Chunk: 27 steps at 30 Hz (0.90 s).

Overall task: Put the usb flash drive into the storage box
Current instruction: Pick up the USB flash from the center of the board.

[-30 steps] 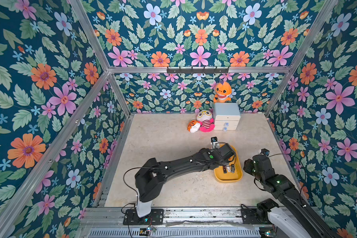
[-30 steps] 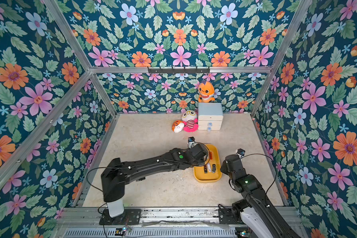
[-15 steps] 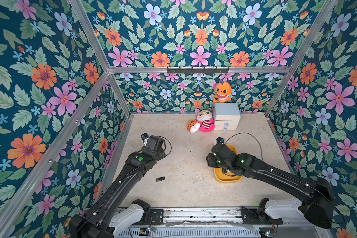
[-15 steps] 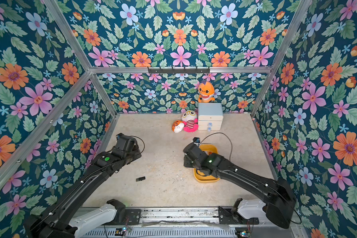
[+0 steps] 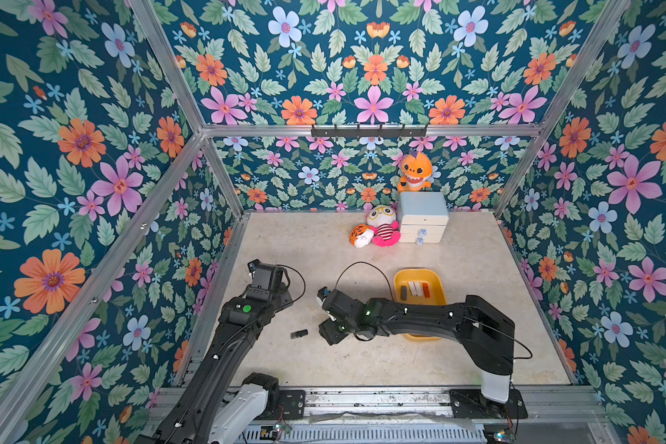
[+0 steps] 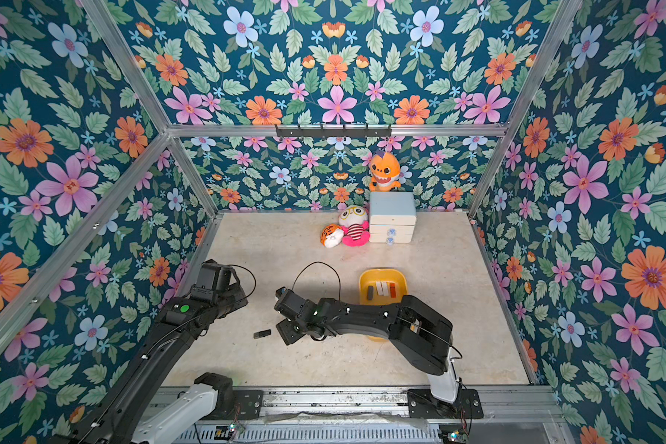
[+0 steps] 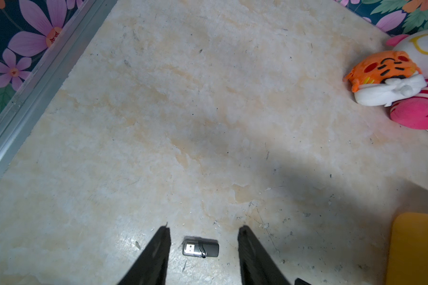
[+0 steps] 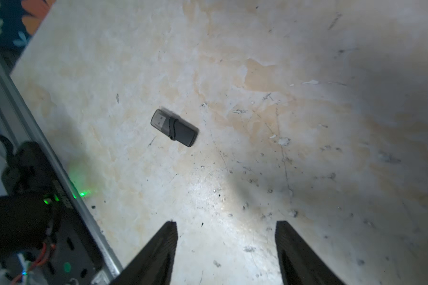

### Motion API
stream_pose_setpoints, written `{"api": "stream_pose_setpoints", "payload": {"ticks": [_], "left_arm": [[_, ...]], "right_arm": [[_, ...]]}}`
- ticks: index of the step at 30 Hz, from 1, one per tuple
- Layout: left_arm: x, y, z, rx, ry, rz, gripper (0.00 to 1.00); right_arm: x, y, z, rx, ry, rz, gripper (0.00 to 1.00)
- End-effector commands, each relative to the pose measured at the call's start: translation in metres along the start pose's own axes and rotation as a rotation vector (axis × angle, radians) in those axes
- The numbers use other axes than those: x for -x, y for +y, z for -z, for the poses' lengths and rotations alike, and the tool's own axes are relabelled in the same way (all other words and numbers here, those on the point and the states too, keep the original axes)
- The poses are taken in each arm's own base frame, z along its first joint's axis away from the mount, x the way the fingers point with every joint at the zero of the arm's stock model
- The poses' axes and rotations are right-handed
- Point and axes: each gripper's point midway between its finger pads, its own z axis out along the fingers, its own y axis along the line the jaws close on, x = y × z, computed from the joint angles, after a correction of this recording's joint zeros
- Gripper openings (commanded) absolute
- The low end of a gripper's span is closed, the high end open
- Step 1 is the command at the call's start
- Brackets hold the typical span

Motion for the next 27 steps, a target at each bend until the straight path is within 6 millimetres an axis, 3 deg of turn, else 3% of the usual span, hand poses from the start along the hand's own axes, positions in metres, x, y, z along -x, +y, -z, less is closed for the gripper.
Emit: {"api": "stream_pose_setpoints", "payload": {"ticks": [1,9,17,27], "left_arm": [[0.002,-0.004,0.0,-0.021,-0.008,-0.012,0.5],[0.003,-0.001,0.003,-0.024,-0.027,0.002,0.51],[0.001,-0.002,0.001,-0.03,-0.023,0.002,0.52],[0.001,-0.002,0.0,-0.028,-0.022,0.003,0.52]], "right_arm": [[0.005,0.013,-0.013,0.07,-0.02,0.278,0.74],[0.001,0.03,-0.047,0.19,-0.038,0.529,0.78],[0.018,0.026,-0.064,0.271,-0.099,0.554,0.76],[0.003,0.028,-0.088,0.34,-0.031,0.613,0.67]]}}
